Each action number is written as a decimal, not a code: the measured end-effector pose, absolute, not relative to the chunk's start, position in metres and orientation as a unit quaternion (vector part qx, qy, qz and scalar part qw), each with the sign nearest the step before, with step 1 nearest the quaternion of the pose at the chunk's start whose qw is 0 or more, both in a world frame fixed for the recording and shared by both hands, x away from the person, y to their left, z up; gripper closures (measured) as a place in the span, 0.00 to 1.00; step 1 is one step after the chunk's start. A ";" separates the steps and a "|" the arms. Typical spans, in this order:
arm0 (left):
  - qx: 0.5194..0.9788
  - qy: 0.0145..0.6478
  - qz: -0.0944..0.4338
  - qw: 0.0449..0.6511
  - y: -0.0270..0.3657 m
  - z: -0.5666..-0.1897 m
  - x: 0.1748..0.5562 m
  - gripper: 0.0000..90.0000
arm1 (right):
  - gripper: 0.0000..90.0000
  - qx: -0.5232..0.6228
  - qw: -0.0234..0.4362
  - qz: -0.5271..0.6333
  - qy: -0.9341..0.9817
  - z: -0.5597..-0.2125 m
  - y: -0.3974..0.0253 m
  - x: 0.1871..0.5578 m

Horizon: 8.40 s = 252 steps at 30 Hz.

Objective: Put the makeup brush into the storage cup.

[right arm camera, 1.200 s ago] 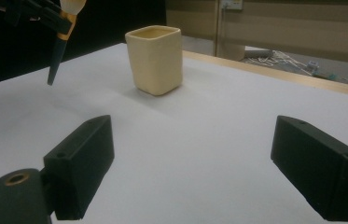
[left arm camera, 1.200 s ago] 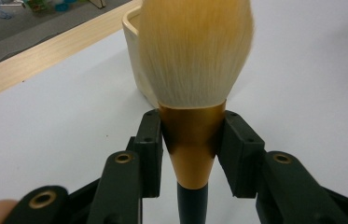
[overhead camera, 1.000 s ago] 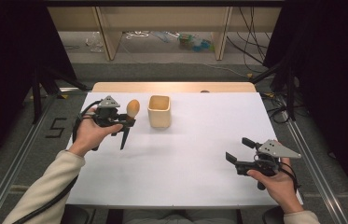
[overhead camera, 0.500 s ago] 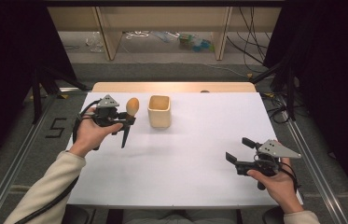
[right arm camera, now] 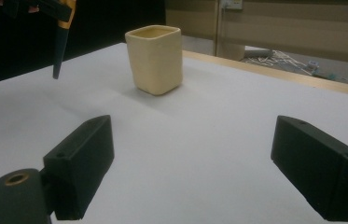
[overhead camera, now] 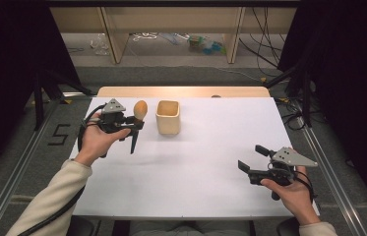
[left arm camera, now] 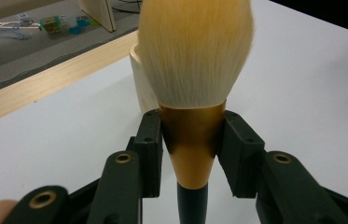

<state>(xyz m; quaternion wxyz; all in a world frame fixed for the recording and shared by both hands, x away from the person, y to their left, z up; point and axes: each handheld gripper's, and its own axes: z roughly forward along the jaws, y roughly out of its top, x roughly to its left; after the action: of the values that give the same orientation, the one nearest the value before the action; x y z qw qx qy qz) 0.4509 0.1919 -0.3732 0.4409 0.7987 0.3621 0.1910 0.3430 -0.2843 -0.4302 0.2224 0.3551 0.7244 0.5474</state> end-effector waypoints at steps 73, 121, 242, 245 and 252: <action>0.727 0.384 0.228 0.522 0.180 -0.363 0.452 0.69 | 0.16 0.349 0.222 0.559 0.718 -0.430 -0.284 0.343; 0.692 0.375 0.250 0.563 0.164 -0.355 0.456 0.69 | 0.16 0.352 0.223 0.552 0.722 -0.429 -0.285 0.342; 0.666 0.355 0.277 0.595 0.134 -0.332 0.475 0.69 | 0.15 0.351 0.221 0.541 0.732 -0.428 -0.288 0.341; 0.667 0.354 0.278 0.594 0.134 -0.332 0.475 0.69 | 0.15 0.351 0.220 0.541 0.732 -0.428 -0.288 0.341; 0.666 0.353 0.277 0.597 0.132 -0.332 0.476 0.69 | 0.16 0.346 0.219 0.561 0.719 -0.430 -0.285 0.343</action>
<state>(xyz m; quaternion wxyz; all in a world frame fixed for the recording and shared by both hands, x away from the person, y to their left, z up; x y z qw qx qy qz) 0.4761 0.1322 -0.3317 0.5965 0.6655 0.3529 0.2769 0.3431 -0.2849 -0.4302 0.2192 0.3465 0.7194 0.5608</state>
